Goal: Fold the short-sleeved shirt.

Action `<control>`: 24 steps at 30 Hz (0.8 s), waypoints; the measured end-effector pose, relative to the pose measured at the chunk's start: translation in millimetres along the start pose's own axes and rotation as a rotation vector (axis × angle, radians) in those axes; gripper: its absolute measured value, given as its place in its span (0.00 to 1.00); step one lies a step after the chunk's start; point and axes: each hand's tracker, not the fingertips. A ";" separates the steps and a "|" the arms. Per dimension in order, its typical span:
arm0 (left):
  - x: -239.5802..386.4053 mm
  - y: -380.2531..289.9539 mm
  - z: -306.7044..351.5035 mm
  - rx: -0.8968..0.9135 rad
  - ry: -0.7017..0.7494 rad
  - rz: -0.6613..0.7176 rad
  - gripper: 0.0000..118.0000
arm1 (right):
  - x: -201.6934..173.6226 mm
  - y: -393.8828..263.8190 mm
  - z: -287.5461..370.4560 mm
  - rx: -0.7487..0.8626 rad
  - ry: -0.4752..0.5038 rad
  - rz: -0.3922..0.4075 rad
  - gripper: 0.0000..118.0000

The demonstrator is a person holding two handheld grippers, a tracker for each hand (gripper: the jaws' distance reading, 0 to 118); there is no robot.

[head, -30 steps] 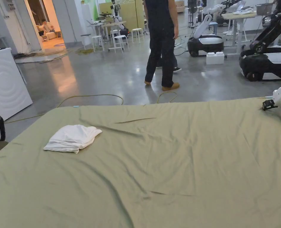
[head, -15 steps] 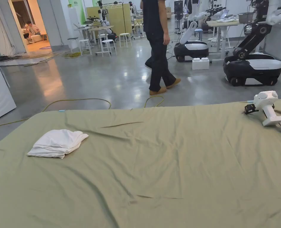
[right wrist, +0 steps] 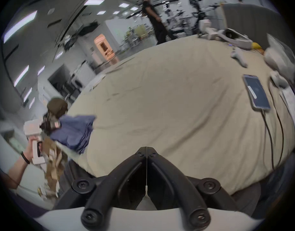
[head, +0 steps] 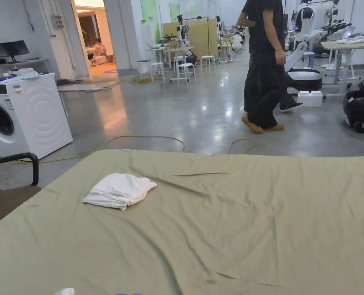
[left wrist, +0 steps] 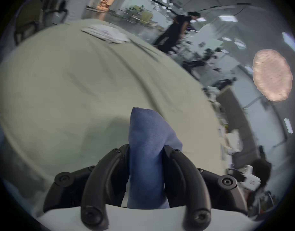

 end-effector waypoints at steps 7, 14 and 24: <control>-36.2 20.7 -22.5 0.011 0.250 0.066 0.59 | 9.2 11.3 19.7 0.105 0.021 -0.160 0.00; 48.4 37.3 63.1 0.223 0.304 -0.351 0.69 | -1.8 41.5 77.9 0.262 -0.078 0.002 0.00; 206.4 -46.4 181.1 1.035 0.148 -0.650 0.68 | -83.0 110.1 151.7 0.588 -0.102 0.275 0.00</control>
